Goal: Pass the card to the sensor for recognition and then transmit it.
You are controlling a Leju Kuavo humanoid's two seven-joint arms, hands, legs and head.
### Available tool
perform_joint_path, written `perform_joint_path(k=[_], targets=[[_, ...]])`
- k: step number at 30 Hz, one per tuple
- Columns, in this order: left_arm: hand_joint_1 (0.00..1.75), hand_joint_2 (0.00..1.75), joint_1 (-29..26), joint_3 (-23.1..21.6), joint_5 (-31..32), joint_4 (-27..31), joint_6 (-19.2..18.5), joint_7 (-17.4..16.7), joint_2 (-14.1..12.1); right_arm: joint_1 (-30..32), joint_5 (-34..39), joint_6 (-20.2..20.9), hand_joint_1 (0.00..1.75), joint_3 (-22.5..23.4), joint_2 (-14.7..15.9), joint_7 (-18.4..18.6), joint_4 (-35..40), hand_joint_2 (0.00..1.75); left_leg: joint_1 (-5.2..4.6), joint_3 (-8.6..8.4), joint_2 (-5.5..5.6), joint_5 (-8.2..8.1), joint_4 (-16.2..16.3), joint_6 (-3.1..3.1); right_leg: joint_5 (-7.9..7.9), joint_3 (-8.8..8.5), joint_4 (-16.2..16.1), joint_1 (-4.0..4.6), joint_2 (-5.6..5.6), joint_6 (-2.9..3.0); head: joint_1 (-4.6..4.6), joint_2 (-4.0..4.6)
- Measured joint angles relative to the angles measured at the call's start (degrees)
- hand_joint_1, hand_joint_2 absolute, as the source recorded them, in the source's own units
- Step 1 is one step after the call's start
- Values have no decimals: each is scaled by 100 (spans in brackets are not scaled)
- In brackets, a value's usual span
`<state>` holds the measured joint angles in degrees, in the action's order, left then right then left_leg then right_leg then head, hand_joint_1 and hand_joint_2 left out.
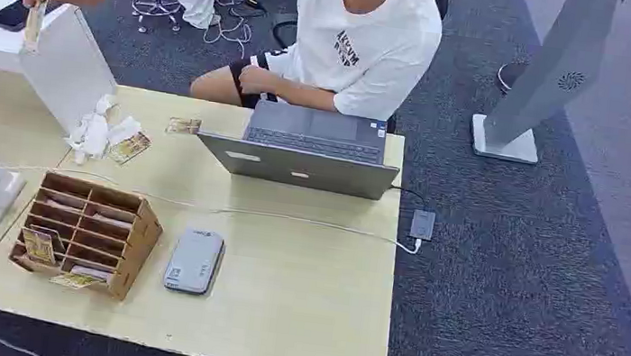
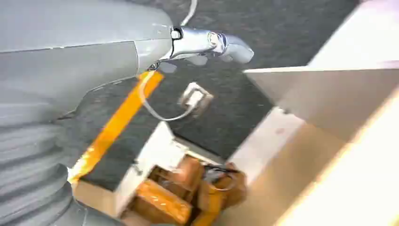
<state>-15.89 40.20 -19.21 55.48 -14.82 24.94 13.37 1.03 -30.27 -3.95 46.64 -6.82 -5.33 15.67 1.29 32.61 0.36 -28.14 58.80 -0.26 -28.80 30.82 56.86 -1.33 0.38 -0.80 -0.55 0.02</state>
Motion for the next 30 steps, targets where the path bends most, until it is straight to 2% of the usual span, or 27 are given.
perform_joint_path(k=[9,12,14,15,16,18,20,21,22,23,24,25,26,28,29,30], targets=[[0,175,-699,-394,-692,1681,236,300,193,-35,-323,-182,0,357,-164,162,-81,175,0,0,0,0,0,0,0,1,0,0,0,0,2,0],[0,175,-883,-440,-895,2063,341,418,225,-36,-472,-258,0,378,-206,227,-90,175,3,-1,-2,0,0,0,0,0,0,2,0,0,4,0],[0,175,-1198,-553,-1070,2808,335,485,282,-35,-607,-306,0,485,-275,269,-118,175,7,1,-6,0,0,-1,-1,5,2,5,2,1,9,0],[0,175,-1439,-614,-1304,3472,187,572,356,-42,-841,-410,0,581,-336,327,-138,175,23,-1,-12,-2,3,-3,-2,13,-1,20,8,4,9,-2],[0,175,-1588,-641,-1617,4077,-142,714,415,-47,-1209,-520,0,675,-408,402,-142,175,21,1,-9,-2,3,-3,-2,13,-5,18,5,3,-17,-2],[0,175,-1595,-619,-1881,4743,-606,781,453,-51,-1673,-597,0,776,-507,464,-162,175,7,6,23,1,2,1,-5,7,1,6,-33,3,-9,0],[0,175,-1595,-582,-1441,5348,-1117,830,485,-78,-1814,-586,0,829,-601,459,-188,175,8,0,19,1,2,-1,-6,9,4,7,-27,7,2,0],[0,175,-1524,-551,-1036,5575,-1393,883,501,-81,-1871,-556,0,839,-627,452,-190,175,8,0,19,4,2,-4,-5,10,4,7,-27,7,13,0],[0,175,-1365,-514,-326,5823,-1583,1006,527,-87,-1952,-531,0,846,-634,453,-192,175,8,4,31,12,2,-2,-5,8,4,6,-41,7,9,0],[0,175,-1163,-496,560,6026,-1433,1182,525,-105,-2038,-509,0,846,-636,455,-208,175,8,4,43,21,2,-2,-4,10,2,6,-55,6,7,-2],[0,175,-945,-526,1557,6189,-1031,1314,434,-145,-2130,-483,0,844,-636,470,-227,175,7,1,45,24,2,-4,-2,15,3,6,-57,6,0,0],[0,175,-717,-683,2416,6237,-375,1292,198,-187,-2221,-448,0,844,-634,496,-238,175,7,-1,44,25,2,-5,3,15,4,6,-56,13,-2,-2],[0,175,-524,-934,3051,6230,506,1127,-145,-221,-2286,-439,0,837,-632,518,-243,175,10,1,43,31,2,-13,9,19,10,9,-55,23,-2,0],[0,175,-147,-1498,3600,6217,2246,887,-707,-283,-2367,-420,0,826,-630,536,-251,175,13,-2,41,38,2,-23,17,23,13,10,-47,32,0,0],[0,175,91,-1756,3990,6194,2811,606,-978,-299,-2473,-329,0,798,-623,555,-267,175,12,-10,40,45,2,-22,21,31,12,8,-45,28,4,0],[0,175,418,-2027,4628,6066,3127,173,-1253,-311,-2584,-236,0,750,-614,586,-278,175,12,-4,46,60,2,-15,22,28,13,9,-54,27,18,0]])
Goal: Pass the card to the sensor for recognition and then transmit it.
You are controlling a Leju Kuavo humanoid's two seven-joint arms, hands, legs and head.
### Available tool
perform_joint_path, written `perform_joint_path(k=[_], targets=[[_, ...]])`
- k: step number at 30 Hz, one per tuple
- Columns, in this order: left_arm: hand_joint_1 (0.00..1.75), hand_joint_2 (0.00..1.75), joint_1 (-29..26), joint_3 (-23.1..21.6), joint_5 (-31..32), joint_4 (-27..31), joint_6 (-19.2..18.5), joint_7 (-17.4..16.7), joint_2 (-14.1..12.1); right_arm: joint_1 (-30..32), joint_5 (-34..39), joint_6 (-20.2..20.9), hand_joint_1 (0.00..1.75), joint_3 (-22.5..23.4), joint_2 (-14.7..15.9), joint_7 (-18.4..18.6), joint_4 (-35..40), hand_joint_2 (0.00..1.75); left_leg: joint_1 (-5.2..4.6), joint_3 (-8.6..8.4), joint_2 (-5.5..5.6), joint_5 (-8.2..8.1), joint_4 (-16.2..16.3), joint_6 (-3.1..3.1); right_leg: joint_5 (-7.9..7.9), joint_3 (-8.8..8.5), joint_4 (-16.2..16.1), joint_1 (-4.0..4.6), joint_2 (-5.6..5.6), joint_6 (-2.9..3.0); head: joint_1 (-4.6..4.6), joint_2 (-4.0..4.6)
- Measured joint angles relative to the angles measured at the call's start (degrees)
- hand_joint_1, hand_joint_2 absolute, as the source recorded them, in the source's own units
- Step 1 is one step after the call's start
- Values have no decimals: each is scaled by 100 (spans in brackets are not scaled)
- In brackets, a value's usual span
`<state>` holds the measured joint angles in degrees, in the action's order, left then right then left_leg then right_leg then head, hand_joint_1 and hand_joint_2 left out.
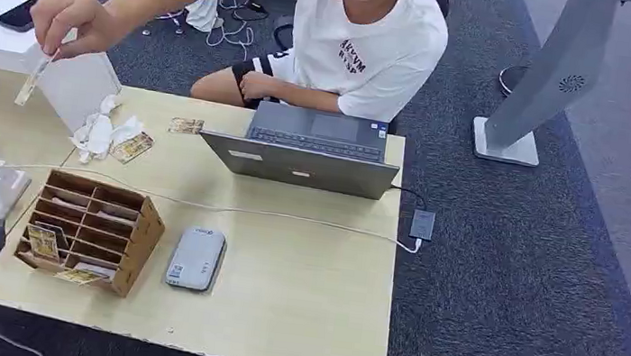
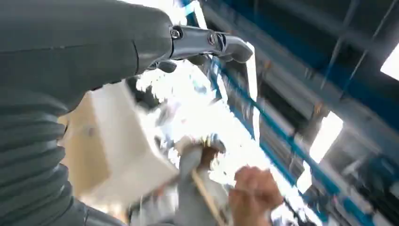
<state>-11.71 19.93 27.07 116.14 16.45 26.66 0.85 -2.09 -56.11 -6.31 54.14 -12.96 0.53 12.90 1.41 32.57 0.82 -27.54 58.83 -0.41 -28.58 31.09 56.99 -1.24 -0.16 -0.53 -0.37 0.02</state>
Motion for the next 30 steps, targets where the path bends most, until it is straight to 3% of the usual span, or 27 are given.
perform_joint_path(k=[2,4,5,7,12,16,30], targets=[[0,175,970,-706,2019,-509,-31,-1328,-625,-33,-185,168,0,-115,39,74,-11,175,0,24,61,26,3,-1,8,6,1,-1,-52,-7,-15,0],[0,175,2036,-1400,3579,-1231,-336,-2143,-1027,-100,-255,238,0,-181,66,116,-22,175,1,45,70,49,1,-13,34,19,6,0,-62,4,-9,0],[0,175,2531,-1759,4046,-1631,-406,-2423,-1169,-128,-277,247,0,-214,72,124,-28,175,2,52,59,56,0,-14,58,20,8,0,-54,7,-9,-2],[0,175,3248,-2390,4201,-2275,-428,-2726,-1379,-147,-279,262,0,-282,79,131,-46,175,0,65,-10,63,0,-13,86,38,14,-1,12,5,-15,0],[0,175,4212,-3202,4387,-3283,-425,-3025,-1562,-82,-413,185,0,-378,100,179,-72,175,-4,69,-53,61,4,-10,98,59,9,-4,55,-2,-13,-2],[0,175,4558,-3569,4405,-3888,-342,-3071,-1560,-76,-463,168,0,-432,111,192,-101,175,-4,70,-64,61,3,-11,98,65,9,-3,68,-2,-15,0],[0,175,4620,-3676,4258,-4456,-150,-3095,-1623,-24,-592,87,0,-590,111,240,-164,175,-3,91,-64,61,1,-11,97,86,11,-2,68,-2,-13,0]])
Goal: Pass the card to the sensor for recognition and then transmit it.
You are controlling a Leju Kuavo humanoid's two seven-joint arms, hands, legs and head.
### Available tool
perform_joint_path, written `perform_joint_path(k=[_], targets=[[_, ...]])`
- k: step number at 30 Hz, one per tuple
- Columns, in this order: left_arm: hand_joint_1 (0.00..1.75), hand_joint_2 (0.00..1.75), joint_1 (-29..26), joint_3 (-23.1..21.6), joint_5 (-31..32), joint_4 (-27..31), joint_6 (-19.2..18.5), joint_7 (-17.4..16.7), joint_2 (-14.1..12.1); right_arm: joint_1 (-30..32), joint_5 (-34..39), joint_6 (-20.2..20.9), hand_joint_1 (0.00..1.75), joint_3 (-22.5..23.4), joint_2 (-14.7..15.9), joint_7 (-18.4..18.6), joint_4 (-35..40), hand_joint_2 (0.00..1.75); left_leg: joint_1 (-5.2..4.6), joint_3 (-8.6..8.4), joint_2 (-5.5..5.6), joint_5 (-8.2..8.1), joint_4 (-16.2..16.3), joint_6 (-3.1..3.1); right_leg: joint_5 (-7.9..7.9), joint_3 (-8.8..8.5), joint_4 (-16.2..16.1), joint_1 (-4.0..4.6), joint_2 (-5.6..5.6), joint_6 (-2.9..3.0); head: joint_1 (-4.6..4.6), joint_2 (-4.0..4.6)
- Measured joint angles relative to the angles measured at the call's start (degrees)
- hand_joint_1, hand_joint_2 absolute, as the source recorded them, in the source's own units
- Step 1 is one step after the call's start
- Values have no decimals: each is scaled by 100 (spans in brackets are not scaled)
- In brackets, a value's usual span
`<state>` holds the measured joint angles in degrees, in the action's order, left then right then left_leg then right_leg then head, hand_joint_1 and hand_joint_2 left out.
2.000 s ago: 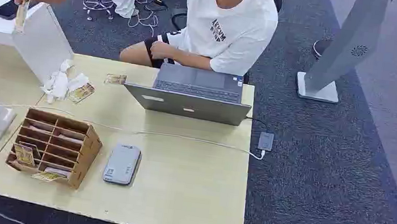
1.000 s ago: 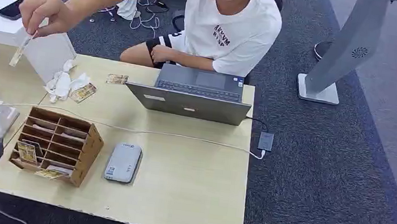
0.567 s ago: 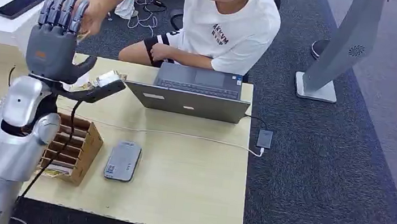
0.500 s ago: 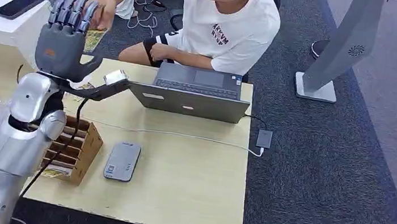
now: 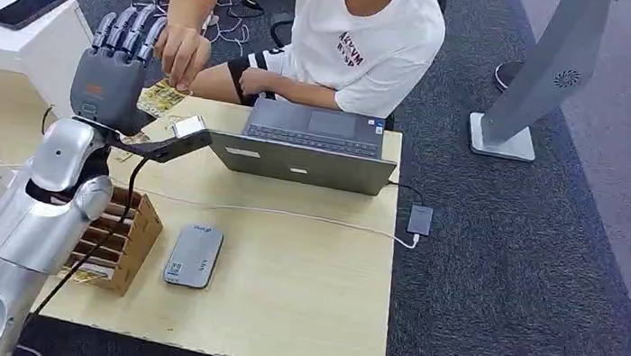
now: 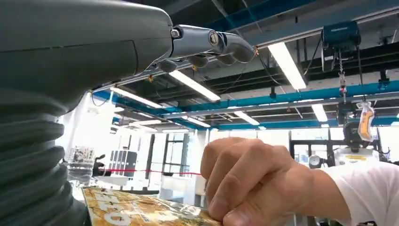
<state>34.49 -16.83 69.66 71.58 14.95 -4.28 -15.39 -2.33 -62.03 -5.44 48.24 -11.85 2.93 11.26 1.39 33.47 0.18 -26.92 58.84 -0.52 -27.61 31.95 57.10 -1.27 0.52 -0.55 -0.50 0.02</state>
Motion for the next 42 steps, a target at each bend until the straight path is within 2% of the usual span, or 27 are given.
perform_joint_path(k=[2,3,15,24,42], targets=[[0,175,0,0,-17,-46,20,0,2,1,-54,5,0,-33,2,-13,0,175,0,1,1,0,0,0,0,1,0,0,0,0,0,0],[175,175,0,0,-28,-70,31,0,7,1,-74,4,0,-48,4,-17,0,175,-1,1,0,0,0,0,0,0,0,0,0,0,-4,0],[175,175,-8,-87,-264,-293,24,55,155,17,-101,-22,0,-164,7,-68,0,175,0,3,0,0,0,0,0,5,0,0,0,0,0,0],[175,175,-90,-162,-369,-306,188,142,262,46,-232,-55,0,-260,13,46,0,175,0,6,0,0,0,0,0,6,0,0,0,0,-2,-2],[175,175,-209,-164,-450,-293,269,192,317,49,-302,-85,0,-267,22,65,-2,175,0,6,0,0,0,0,0,6,0,0,-1,0,-2,0]])
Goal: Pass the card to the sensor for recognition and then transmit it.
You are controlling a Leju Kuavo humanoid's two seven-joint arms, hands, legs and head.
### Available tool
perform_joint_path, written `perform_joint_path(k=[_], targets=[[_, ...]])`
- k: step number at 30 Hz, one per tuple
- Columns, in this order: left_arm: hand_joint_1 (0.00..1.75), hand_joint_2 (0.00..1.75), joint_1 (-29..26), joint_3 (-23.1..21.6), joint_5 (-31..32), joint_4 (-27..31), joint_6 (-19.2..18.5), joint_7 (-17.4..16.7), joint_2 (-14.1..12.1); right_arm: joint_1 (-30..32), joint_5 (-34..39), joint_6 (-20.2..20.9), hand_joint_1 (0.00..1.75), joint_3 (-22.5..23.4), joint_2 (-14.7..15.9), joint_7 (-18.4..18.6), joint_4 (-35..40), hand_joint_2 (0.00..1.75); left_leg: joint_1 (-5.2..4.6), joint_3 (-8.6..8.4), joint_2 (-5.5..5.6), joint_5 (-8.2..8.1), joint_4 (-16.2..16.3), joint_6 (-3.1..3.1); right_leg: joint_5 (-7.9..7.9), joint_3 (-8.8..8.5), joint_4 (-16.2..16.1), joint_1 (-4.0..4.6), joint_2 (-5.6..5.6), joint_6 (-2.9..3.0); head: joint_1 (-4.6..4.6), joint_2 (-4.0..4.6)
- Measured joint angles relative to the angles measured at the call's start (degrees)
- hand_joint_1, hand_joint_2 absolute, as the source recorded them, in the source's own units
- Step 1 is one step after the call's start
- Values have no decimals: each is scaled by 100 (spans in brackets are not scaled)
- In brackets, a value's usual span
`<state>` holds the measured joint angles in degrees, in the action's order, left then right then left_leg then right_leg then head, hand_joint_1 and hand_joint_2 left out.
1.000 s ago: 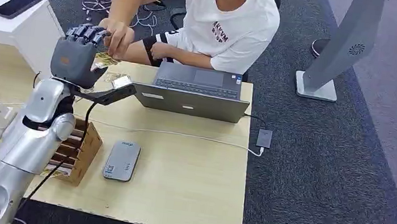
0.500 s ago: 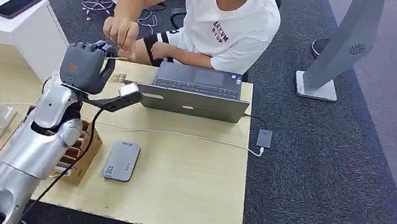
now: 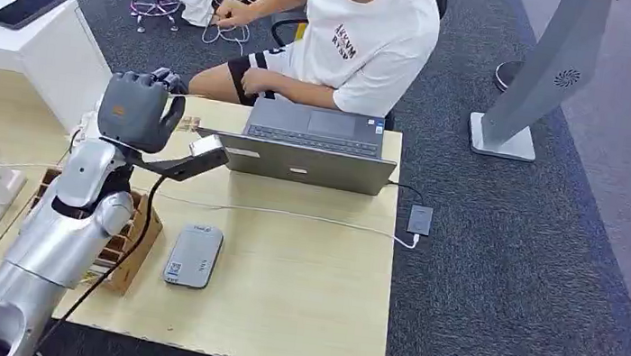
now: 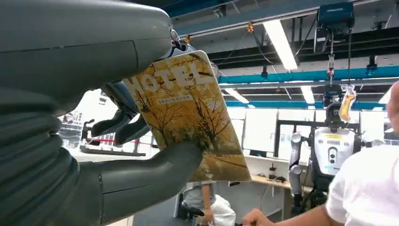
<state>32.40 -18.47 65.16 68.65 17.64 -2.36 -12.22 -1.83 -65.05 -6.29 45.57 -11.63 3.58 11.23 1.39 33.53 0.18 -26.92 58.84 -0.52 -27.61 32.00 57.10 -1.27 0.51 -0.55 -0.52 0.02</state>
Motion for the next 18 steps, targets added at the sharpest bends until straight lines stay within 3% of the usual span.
perform_joint_path(k=[6,14,18], targets=[[175,175,-498,0,-241,521,98,164,-72,32,-22,-44,0,-87,9,-17,-2,175,0,2,-7,-2,-2,-2,-1,-1,1,0,5,0,2,-2],[175,175,-2913,0,68,2475,617,374,-562,197,22,-306,0,-92,-57,55,-20,175,-1,3,-21,-29,-5,4,-34,8,-2,-1,21,-9,0,0],[175,175,-3271,0,68,2875,590,358,-697,195,20,-304,0,-92,-59,55,-20,175,-1,4,-17,-29,-5,5,-34,0,-2,0,11,-8,0,0]])
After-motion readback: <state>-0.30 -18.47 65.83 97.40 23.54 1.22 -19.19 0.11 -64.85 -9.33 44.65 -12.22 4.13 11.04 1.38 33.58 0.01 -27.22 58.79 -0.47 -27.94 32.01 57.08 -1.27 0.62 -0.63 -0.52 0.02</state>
